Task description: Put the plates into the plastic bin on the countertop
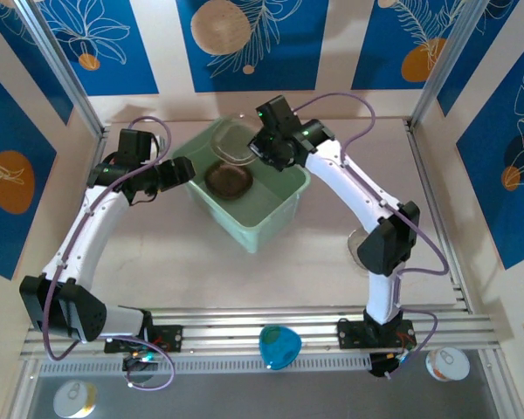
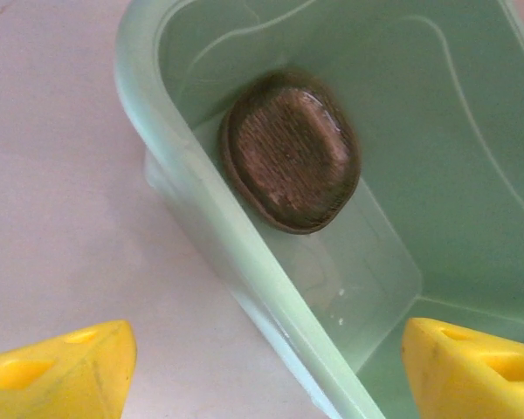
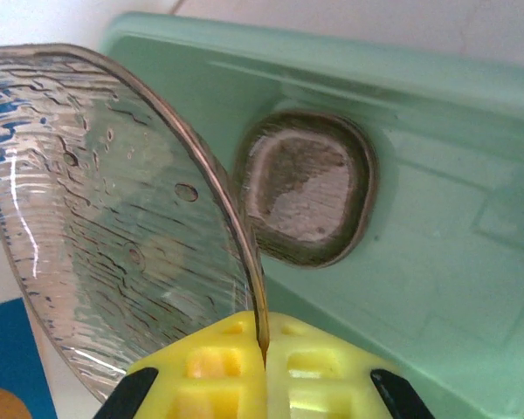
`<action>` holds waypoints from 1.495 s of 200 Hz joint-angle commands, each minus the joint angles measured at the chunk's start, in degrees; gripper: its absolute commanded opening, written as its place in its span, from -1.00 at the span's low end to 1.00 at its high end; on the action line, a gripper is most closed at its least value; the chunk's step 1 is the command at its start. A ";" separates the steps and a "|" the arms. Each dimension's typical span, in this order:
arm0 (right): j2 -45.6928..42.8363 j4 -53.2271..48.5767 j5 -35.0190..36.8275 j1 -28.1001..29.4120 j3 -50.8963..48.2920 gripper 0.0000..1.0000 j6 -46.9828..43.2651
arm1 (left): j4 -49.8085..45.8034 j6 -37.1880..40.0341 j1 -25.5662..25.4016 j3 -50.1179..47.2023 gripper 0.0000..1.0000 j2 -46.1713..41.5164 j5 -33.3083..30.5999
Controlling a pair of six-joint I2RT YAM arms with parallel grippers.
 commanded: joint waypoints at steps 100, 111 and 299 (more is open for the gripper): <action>11.66 -5.13 0.97 4.25 6.78 -1.00 17.95 | -6.33 2.93 -0.45 5.32 0.59 1.89 -5.99; 12.81 -5.34 1.44 4.59 7.70 -1.00 18.22 | -6.40 3.02 -0.45 5.24 0.59 2.06 -5.99; 26.59 -0.15 7.63 5.57 12.07 -1.00 17.69 | -6.67 6.71 0.59 4.62 0.60 3.21 -5.07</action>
